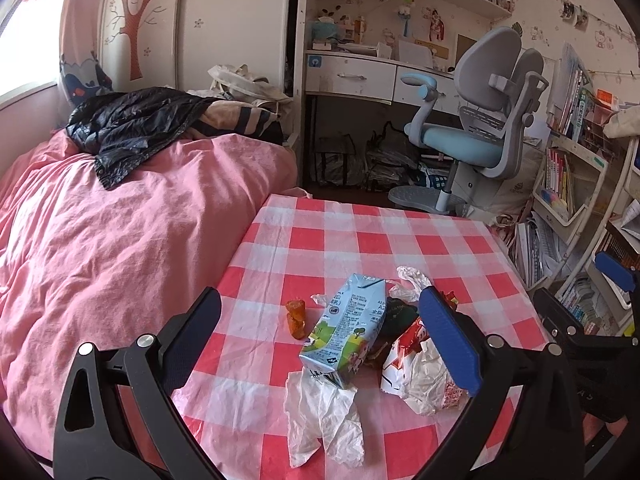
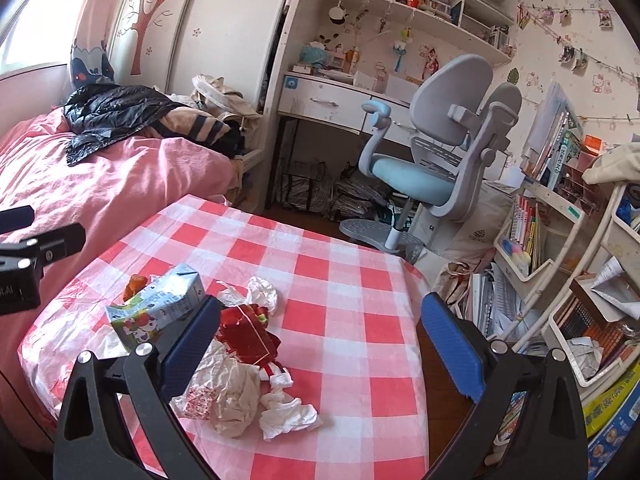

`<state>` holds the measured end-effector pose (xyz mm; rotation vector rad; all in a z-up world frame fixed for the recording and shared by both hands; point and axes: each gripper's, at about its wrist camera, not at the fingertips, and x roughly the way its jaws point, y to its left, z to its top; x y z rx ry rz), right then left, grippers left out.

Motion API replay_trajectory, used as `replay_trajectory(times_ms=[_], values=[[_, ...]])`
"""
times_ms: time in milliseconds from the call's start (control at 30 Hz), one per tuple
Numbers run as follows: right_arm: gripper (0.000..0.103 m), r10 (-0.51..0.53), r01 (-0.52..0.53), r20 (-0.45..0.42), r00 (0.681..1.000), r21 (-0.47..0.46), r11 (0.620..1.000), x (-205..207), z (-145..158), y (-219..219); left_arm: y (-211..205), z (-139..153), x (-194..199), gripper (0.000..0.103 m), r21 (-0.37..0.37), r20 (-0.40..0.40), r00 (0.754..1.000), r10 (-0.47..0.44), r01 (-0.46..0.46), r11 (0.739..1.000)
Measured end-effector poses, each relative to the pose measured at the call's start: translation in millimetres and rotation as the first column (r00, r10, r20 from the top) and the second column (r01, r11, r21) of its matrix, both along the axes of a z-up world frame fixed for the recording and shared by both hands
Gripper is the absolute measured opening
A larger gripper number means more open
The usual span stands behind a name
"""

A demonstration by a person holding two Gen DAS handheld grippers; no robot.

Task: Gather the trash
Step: 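Move the right tool toward the white tissue beside the red wrapper, then close the right tool on the crumpled white tissue and lift it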

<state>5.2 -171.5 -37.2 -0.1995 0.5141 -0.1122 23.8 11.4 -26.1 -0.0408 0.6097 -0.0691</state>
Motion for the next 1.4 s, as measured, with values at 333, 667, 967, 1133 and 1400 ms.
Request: replay_trajectory(times_ms=[333,667,967,1133,1400], values=[[0.097,-0.038,0.038,0.001,0.999,0.017,0.999,2,4,-11,-16,-11,0,0.096,0.053,-0.021,0.999,-0.030,0.031,0.998],[0.097,-0.028,0.028,0.000,1.000,0.049,0.998,2,4,-18,-25,-18,1,0.096,0.084,-0.031,0.999,-0.040,0.043,0.996],[0.097,-0.019,0.020,-0.003,1.000,0.060,0.998,3,3,-19,-23,-20,2,0.096,0.093,-0.037,0.999,-0.037,0.040,0.995],[0.097,-0.039,0.040,-0.017,0.999,0.070,0.997,8,0,-36,-16,-21,3,0.096,0.092,-0.038,0.999,-0.021,0.024,0.995],[0.097,-0.006,0.011,-0.090,0.996,0.053,0.999,16,-14,-41,-11,-20,1,0.096,0.096,-0.038,0.999,-0.020,0.023,0.995]])
